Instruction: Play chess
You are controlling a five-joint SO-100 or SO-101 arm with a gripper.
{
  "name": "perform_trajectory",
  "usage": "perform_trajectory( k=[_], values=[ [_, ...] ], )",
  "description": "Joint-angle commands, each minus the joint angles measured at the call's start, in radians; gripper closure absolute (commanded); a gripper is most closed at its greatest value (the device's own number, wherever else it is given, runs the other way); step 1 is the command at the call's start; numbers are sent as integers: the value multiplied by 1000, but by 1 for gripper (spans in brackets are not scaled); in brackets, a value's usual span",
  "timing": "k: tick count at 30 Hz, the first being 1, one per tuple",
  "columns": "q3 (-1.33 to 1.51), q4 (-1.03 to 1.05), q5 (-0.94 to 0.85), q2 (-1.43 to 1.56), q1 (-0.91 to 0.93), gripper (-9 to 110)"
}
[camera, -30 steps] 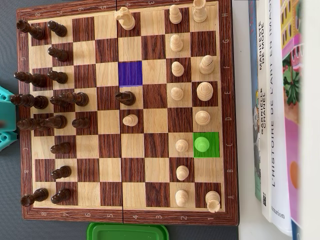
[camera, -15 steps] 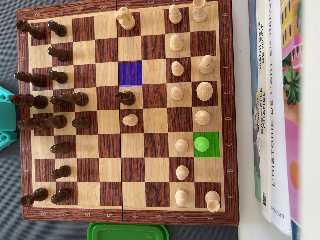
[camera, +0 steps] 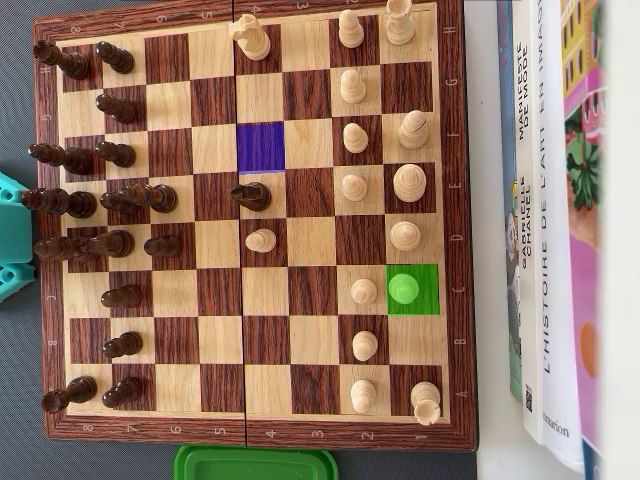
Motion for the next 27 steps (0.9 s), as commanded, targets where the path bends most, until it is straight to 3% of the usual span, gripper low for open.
perform_trajectory(
  k=[1, 17, 27],
  values=[
    [20, -49, -6, -11, -8, 86],
    [20, -261, -8, -11, -5, 86],
    [20, -261, 2, -11, -5, 86]
  ],
)
